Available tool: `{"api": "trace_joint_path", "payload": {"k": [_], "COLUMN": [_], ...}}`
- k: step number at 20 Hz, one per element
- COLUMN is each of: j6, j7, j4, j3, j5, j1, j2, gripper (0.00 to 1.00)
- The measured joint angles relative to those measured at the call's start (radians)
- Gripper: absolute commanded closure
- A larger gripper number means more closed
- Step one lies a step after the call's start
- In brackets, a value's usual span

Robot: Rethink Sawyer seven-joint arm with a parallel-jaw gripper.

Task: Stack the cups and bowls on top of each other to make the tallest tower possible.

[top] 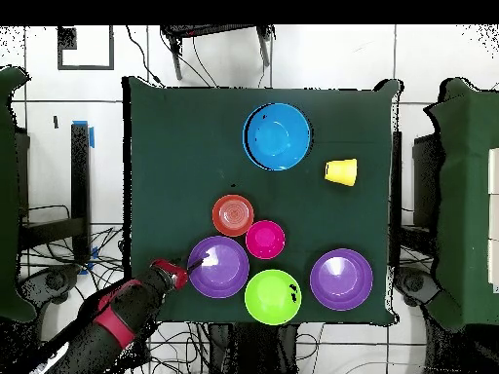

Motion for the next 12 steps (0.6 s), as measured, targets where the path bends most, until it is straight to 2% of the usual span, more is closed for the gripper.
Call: {"api": "trace_joint_path", "payload": {"k": [12], "j6": [0.0], "j7": [0.0], "j4": [0.001], "j3": [0.011], "j5": [0.032], "j1": [0.019], "j2": [0.032], "gripper": [0.0]}}
